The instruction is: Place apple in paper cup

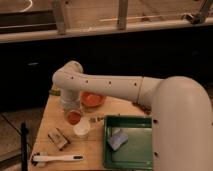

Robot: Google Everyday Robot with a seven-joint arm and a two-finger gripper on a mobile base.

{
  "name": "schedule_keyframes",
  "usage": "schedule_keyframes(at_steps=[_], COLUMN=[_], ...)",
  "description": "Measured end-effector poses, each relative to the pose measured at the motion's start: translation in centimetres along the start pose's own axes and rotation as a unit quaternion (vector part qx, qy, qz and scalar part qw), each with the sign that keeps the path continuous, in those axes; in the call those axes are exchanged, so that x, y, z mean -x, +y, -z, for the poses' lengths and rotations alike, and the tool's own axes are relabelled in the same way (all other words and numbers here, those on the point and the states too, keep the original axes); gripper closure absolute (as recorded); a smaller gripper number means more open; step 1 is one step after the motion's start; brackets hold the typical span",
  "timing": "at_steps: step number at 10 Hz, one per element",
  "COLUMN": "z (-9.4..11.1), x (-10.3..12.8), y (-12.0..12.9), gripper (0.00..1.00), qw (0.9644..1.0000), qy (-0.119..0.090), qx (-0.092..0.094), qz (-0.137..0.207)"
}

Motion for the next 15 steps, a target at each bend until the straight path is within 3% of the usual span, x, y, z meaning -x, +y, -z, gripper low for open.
schedule_keyframes(at_steps=[2, 9, 10, 15], z=[0.1, 0.1, 0.0, 0.0], x=[1.1, 2.1, 2.1, 1.9], y=[0.4, 2.5, 2.5, 3.0], gripper=[0.96, 0.28, 0.22, 0.20], qw=[1.0000, 0.9997, 0.9996, 0.9996], qy=[-0.004, -0.016, -0.018, -0.020], qx=[-0.003, -0.008, -0.008, -0.007], qz=[0.000, -0.019, -0.019, -0.020])
